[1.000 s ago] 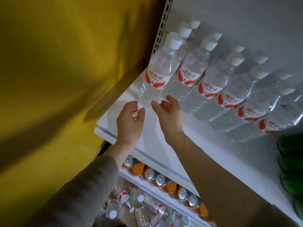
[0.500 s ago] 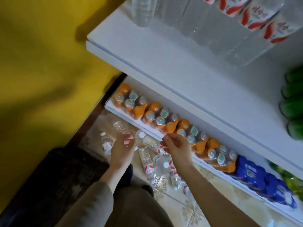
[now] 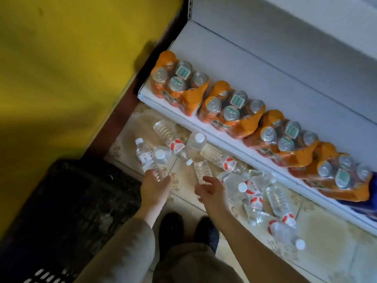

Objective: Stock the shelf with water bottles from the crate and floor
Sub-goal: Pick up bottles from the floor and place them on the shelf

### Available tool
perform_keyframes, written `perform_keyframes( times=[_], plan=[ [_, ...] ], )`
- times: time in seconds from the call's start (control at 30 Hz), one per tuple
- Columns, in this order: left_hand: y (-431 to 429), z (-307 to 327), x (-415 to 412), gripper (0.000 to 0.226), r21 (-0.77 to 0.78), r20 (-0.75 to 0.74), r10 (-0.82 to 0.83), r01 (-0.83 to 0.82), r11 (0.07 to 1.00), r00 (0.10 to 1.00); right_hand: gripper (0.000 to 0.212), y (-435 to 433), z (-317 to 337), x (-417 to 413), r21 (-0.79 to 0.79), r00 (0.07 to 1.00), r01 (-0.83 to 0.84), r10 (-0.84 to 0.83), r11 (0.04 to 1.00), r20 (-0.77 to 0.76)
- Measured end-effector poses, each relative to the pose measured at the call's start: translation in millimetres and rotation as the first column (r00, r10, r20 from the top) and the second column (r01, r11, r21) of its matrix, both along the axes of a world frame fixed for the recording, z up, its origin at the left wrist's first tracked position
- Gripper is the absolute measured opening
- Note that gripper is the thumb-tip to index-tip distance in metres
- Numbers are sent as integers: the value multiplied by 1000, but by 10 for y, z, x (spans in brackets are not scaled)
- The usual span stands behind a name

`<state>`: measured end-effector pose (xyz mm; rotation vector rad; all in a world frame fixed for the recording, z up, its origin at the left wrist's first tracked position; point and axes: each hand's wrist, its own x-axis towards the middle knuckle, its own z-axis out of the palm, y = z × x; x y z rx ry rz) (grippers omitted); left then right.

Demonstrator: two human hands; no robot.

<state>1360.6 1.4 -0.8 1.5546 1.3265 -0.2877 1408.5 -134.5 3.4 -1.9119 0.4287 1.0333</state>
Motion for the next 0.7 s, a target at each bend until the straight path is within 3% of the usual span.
perform_keyframes(
  times=[0.17, 0.33, 0.47, 0.57, 0.7],
  plan=[
    [509, -644, 174, 48, 125, 13, -190, 187, 974, 982, 63, 604, -880, 143, 76, 972, -230, 225, 970, 63],
    [813, -1071, 337, 62, 105, -48, -450, 453, 885, 892, 90, 1080, -1528, 263, -101, 765, -573, 575, 813, 289],
    [940, -1271, 384, 57, 66, -38, -547, 548, 834, 837, 80, 1239, -1695, 315, -115, 759, -557, 560, 823, 331],
    [946, -1249, 367, 57, 54, -3, -509, 509, 859, 861, 63, 1248, -1636, 321, -90, 784, -519, 516, 850, 346],
    [867, -1021, 291, 51, -46, 112, -421, 428, 902, 900, 60, 1172, -1326, 325, -59, 795, -515, 501, 855, 342]
  ],
)
